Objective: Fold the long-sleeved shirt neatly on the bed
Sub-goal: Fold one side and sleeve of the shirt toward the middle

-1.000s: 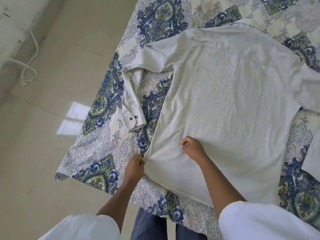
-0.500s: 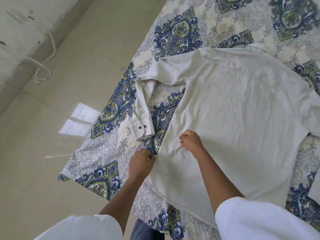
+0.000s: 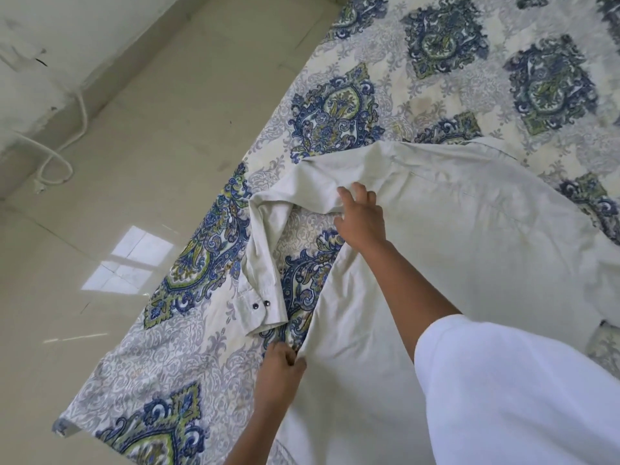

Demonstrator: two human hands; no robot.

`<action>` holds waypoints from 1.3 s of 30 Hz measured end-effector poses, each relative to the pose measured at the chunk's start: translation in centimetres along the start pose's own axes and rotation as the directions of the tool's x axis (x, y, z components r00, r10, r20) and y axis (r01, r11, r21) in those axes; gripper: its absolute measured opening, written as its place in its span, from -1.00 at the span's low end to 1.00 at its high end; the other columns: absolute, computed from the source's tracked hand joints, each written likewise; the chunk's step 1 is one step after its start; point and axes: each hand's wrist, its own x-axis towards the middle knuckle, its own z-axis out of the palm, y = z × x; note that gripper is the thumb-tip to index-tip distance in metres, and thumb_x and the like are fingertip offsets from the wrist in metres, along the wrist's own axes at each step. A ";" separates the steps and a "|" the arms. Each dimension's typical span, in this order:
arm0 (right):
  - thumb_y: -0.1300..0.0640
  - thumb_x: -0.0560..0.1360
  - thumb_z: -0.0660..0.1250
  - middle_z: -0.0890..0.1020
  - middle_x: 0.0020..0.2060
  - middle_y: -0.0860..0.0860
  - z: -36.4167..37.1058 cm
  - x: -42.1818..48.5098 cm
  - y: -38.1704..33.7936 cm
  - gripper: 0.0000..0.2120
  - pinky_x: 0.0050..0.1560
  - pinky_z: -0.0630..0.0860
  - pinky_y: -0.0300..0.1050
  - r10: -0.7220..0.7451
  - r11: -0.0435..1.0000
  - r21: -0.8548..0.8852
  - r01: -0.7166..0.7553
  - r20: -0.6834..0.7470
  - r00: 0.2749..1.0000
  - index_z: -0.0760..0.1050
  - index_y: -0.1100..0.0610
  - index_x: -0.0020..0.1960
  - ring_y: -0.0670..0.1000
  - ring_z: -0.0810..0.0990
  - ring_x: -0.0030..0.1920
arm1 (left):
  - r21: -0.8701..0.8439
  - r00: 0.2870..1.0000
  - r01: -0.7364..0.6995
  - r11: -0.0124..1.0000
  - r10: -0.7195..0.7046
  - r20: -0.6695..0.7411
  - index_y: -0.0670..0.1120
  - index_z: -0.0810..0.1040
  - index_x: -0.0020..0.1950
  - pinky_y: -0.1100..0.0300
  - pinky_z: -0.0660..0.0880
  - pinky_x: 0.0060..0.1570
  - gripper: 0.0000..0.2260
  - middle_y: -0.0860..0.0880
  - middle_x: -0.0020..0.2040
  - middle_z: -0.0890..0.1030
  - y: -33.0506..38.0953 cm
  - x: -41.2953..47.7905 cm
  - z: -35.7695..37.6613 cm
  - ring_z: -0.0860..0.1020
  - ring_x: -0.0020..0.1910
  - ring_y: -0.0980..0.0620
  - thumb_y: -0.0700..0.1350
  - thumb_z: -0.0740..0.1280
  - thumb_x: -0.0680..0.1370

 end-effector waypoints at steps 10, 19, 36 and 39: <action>-0.02 0.49 0.28 0.34 0.31 0.12 1.1 4.2 -5.7 -0.55 0.24 0.26 0.11 -0.097 0.964 -0.235 0.122 0.115 0.989 0.31 0.10 0.32 0.18 0.27 0.32 | 0.196 0.961 0.070 0.978 -0.013 -0.275 -0.10 0.37 0.21 0.07 0.48 -0.13 -0.62 -0.06 0.13 0.43 6.2 8.0 -7.4 0.53 0.00 -0.09 0.02 0.34 0.48; -0.03 0.56 0.20 0.55 -0.09 0.14 -1.2 1.9 -9.7 -0.70 -0.30 0.35 -0.18 -0.080 0.913 0.388 -0.126 0.474 0.877 0.46 0.19 0.12 0.09 0.53 -0.15 | -0.455 0.983 -0.079 0.887 -0.005 -0.182 -0.12 0.40 -0.20 0.21 0.29 -0.34 -0.87 -0.03 -0.30 0.40 9.8 9.7 -14.1 0.35 -0.35 0.05 -0.28 0.20 0.53; 0.34 0.41 0.36 0.52 -0.36 0.10 -7.2 -1.2 -10.6 -0.85 -0.17 0.45 -0.08 0.155 -0.037 0.850 -0.525 0.524 0.838 0.49 0.17 -0.30 0.07 0.48 -0.28 | 0.187 0.793 -0.601 0.777 0.609 0.018 0.02 -0.03 0.53 -0.03 0.00 0.42 -0.11 -0.01 0.54 -0.07 13.4 3.4 -14.8 0.01 0.50 -0.08 0.05 0.34 0.29; 0.36 0.46 0.31 0.54 -0.35 0.10 -9.7 -1.3 -10.1 -0.88 -0.26 0.47 -0.15 0.001 -0.049 0.861 -0.507 0.508 0.862 0.49 0.17 -0.20 0.04 0.49 -0.34 | 0.428 0.699 -0.586 0.688 0.696 -0.163 -0.03 0.07 0.47 -0.10 0.20 0.36 -0.18 -0.22 0.50 0.12 13.9 3.5 -13.2 0.21 0.42 -0.28 -0.14 0.44 0.31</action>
